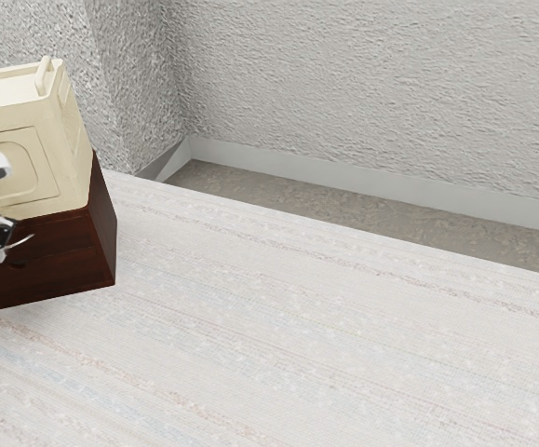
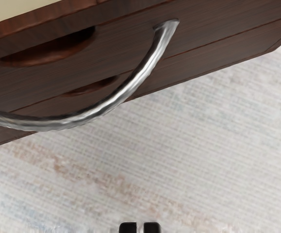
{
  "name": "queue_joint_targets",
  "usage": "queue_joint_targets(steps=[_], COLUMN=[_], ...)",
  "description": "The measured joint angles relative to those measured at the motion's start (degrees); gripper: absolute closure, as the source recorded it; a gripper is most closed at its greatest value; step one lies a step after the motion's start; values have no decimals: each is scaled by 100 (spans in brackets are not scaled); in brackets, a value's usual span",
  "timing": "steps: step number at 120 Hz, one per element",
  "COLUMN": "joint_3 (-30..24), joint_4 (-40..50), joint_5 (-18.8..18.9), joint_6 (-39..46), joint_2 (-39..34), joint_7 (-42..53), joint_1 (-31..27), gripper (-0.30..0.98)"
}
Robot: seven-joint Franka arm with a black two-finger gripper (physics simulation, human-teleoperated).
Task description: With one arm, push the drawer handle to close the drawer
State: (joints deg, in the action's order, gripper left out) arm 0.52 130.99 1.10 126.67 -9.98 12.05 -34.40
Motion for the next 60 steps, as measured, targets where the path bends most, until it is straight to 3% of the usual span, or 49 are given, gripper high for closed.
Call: queue_joint_targets(steps=[17, 27, 60], joint_3=[-12, -44, -276], joint_4=[193, -267, -1001], joint_5=[-7, -79, -267], joint_6=[-674, -1312, -2633], joint_2=[-815, -1138, -1264], joint_7=[-193, -287, -534], joint_1=[257, 551, 629], gripper=[41, 28, 8])
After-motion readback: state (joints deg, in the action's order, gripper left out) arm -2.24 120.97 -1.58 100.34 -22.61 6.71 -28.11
